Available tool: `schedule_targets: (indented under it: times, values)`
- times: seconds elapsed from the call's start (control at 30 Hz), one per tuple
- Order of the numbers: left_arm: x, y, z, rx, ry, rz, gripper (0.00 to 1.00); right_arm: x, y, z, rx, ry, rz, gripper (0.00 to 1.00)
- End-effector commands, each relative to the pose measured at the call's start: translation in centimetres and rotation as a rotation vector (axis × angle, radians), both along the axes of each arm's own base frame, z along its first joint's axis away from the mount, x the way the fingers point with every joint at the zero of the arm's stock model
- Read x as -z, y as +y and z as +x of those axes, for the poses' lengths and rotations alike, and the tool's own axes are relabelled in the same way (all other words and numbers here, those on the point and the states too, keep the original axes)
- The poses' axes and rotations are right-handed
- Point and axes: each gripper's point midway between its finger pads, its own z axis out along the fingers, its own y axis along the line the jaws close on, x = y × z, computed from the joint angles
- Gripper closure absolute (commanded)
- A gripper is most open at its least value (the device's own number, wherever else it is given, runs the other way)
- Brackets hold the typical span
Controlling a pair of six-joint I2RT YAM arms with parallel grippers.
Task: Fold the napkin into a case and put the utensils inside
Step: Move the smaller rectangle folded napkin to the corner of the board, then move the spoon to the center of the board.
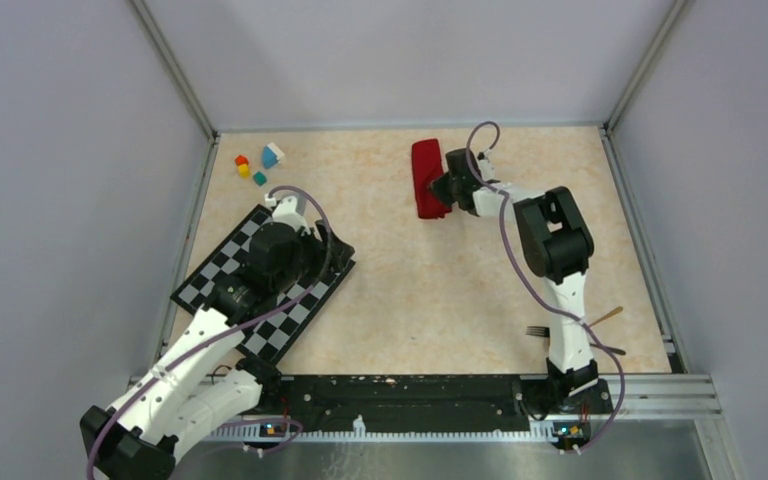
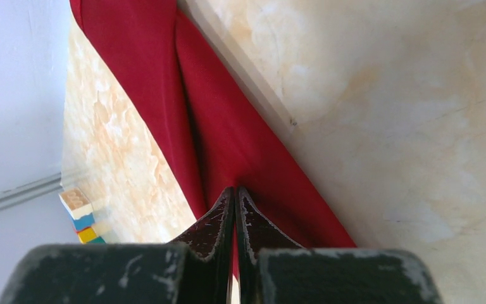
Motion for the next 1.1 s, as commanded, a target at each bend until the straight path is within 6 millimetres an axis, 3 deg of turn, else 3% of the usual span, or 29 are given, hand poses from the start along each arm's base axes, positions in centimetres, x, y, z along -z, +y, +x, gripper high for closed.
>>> schedule_targets:
  times: [0.0,0.07,0.13,0.2,0.27,0.33,0.4,0.53,0.63,0.73,0.83,0.9,0.97,1.07]
  values:
    - [-3.2,-0.4,0.5,0.012,-0.085,-0.049,0.28,2.2,1.2,-1.8,-0.083,0.076,-0.069,1.00]
    - [-3.5,-0.5,0.5,0.015,-0.091,-0.054,0.28,1.0,1.0,-1.6,-0.107,0.053,-0.097,0.98]
    - [-4.1,-0.3,0.4,0.015,-0.106,-0.055,0.28,-1.5,0.6,-1.6,-0.156,-0.005,-0.168,0.90]
    - [-4.6,-0.2,0.2,0.017,-0.120,-0.052,0.28,-5.2,-0.2,-2.2,-0.205,-0.062,-0.246,0.78]
    - [-5.3,-0.1,0.0,0.024,-0.142,-0.054,0.28,-9.6,-1.5,-4.0,-0.265,-0.106,-0.320,0.67]
    - [-5.9,-0.2,-0.2,0.035,-0.159,-0.067,0.28,-13.2,-3.3,-6.8,-0.330,-0.146,-0.418,0.58]
    - [-6.6,-1.0,-0.7,0.080,-0.176,-0.106,0.28,-15.1,-5.5,-10.7,-0.408,-0.172,-0.510,0.48]
    - [-7.6,-2.1,-1.3,0.145,-0.200,-0.153,0.28,-17.2,-11.7,-18.3,-0.487,-0.116,-0.713,0.39]
    - [-8.1,-2.6,-1.7,0.184,-0.211,-0.162,0.27,-16.7,-15.6,-23.0,-0.466,-0.040,-0.681,0.37]
    - [-8.4,-2.6,-1.9,0.203,-0.225,-0.154,0.27,-14.6,-19.9,-27.2,-0.307,0.117,-0.554,0.30]
    - [-8.5,-2.5,-2.0,0.210,-0.233,-0.140,0.27,-10.9,-24.1,-31.6,-0.007,0.340,-0.398,0.26]
    - [-8.6,-2.5,-2.2,0.219,-0.235,-0.140,0.27,-8.6,-27.9,-34.7,0.209,0.499,-0.397,0.29]
    - [-8.6,-2.7,-2.3,0.232,-0.233,-0.143,0.27,-7.5,-31.2,-36.9,0.356,0.594,-0.434,0.30]
    - [-8.5,-3.2,-2.5,0.261,-0.225,-0.147,0.27,-7.3,-34.2,-38.1,0.487,0.634,-0.491,0.31]
